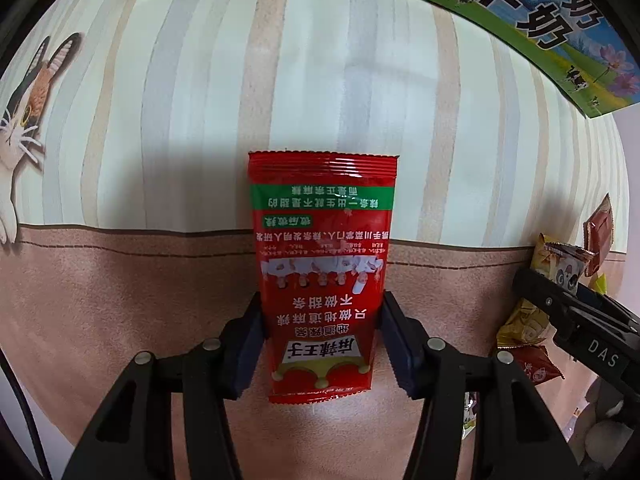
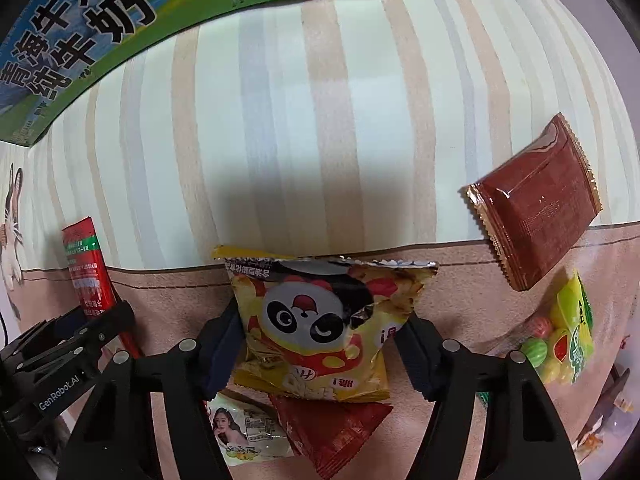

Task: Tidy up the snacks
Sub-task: 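Grasp red sauce packet with left tool while right tool grasps yellow panda bag, then carry both packs over the cardboard box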

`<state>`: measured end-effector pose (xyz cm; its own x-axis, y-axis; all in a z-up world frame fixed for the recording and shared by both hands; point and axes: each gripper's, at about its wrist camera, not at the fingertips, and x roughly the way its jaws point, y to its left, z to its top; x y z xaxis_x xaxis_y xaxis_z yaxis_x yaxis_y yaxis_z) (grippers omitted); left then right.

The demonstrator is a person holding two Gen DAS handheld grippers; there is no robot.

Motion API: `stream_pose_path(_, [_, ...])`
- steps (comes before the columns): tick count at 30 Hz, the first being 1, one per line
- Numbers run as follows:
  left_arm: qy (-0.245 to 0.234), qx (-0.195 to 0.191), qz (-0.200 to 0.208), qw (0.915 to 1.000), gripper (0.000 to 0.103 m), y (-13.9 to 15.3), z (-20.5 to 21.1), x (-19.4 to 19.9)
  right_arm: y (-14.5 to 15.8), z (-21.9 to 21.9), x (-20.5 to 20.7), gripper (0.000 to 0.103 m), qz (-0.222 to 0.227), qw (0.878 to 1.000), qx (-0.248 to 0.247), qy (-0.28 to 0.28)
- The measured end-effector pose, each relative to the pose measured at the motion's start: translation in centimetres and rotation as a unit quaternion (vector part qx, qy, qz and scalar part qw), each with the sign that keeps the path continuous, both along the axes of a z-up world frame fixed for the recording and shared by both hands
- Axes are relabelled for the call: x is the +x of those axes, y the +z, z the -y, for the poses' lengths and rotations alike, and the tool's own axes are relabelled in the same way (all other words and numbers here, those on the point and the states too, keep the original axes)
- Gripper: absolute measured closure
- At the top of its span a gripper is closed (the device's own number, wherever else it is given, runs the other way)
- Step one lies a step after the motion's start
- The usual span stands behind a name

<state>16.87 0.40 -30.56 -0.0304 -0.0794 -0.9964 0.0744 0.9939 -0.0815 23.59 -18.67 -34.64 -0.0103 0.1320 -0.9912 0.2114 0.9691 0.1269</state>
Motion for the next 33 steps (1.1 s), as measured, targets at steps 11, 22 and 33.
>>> stream_pose_path(11, [-0.015,-0.006,0.007,0.9998,0.054,1.6,2.6,0.0,1.9,2.2,-2.2,0.043,0.008,1.0,0.022,-0.004])
stream_pose_path(22, [-0.046,-0.033,0.071,0.9959,0.054,8.8,4.1,-1.0,7.6,3.3,-4.1,0.054,0.055,0.995,0.086,0.007])
stream_pose_path(33, [-0.056,-0.108,0.143,0.9823,0.054,19.9,4.9,1.5,21.3,5.3,-2.0,0.054,0.177,0.974,0.135,0.029])
